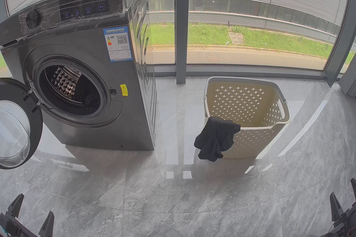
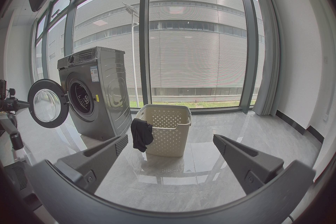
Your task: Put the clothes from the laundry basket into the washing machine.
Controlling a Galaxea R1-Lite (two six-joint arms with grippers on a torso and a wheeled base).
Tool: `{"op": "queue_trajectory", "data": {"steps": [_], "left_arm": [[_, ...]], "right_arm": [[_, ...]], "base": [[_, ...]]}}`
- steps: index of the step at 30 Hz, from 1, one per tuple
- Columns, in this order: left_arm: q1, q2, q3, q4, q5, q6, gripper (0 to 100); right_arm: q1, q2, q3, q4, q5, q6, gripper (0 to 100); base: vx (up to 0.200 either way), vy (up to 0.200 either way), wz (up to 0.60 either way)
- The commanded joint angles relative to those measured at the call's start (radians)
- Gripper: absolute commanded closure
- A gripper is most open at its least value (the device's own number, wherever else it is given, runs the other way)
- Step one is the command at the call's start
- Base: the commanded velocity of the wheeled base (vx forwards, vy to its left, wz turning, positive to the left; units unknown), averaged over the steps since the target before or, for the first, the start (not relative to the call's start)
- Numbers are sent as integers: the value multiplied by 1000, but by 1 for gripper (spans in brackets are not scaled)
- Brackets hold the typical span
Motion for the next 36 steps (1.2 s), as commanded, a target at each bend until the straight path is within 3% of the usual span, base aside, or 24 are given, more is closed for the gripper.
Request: {"op": "queue_trajectory", "data": {"steps": [1, 4, 22, 28, 36], "left_arm": [[0, -16, 18, 0, -1, -1, 0], [0, -16, 18, 2, -1, 1, 0], [0, -16, 18, 0, 2, -7, 0], [0, -16, 18, 0, 2, -7, 0], [0, -16, 18, 2, 2, -8, 0]], "right_arm": [[-1, -16, 16, 0, -1, 0, 0], [-1, -16, 16, 0, 1, 0, 0], [-1, -16, 16, 0, 1, 0, 0], [-1, -16, 16, 0, 1, 0, 0], [1, -16, 16, 0, 1, 0, 0]], "base": [[0, 0, 0], [0, 0, 0], [200, 0, 0], [0, 0, 0], [0, -200, 0]]}}
